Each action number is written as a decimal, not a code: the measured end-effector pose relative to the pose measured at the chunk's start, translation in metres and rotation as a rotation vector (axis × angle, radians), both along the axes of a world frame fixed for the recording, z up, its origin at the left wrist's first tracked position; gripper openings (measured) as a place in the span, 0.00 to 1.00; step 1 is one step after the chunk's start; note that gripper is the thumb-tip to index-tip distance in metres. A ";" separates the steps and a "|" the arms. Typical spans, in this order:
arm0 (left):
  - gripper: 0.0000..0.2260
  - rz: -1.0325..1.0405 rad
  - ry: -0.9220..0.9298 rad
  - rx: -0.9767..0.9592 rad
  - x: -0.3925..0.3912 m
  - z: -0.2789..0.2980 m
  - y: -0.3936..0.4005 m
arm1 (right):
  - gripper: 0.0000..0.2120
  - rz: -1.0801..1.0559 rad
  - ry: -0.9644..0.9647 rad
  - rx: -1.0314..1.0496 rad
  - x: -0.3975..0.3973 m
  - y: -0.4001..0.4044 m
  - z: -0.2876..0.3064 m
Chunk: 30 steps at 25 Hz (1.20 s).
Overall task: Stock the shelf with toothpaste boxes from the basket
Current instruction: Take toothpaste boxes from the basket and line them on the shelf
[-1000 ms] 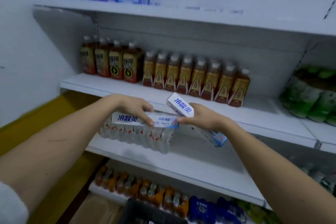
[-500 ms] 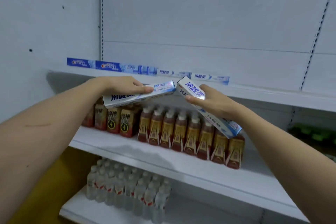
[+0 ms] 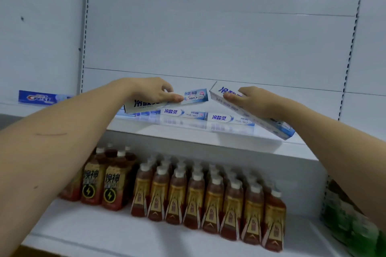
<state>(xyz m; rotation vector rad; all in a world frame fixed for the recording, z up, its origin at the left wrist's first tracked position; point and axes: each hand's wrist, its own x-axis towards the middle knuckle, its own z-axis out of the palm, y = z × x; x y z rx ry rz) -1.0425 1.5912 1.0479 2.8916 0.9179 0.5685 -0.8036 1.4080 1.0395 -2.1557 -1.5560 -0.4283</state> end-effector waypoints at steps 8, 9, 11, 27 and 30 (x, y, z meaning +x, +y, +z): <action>0.26 0.167 0.160 0.011 0.091 -0.006 0.073 | 0.30 -0.145 -0.167 -0.248 0.080 0.076 -0.001; 0.26 0.195 0.180 0.019 0.102 -0.006 0.081 | 0.29 -0.152 -0.170 -0.289 0.088 0.087 0.000; 0.27 0.238 0.211 0.038 0.124 -0.005 0.096 | 0.27 -0.148 -0.178 -0.372 0.105 0.110 0.003; 0.28 0.288 0.343 0.071 0.154 0.002 0.112 | 0.30 -0.138 -0.240 -0.478 0.118 0.148 0.000; 0.27 0.264 0.270 0.069 0.136 0.006 0.094 | 0.30 -0.151 -0.250 -0.464 0.095 0.130 0.004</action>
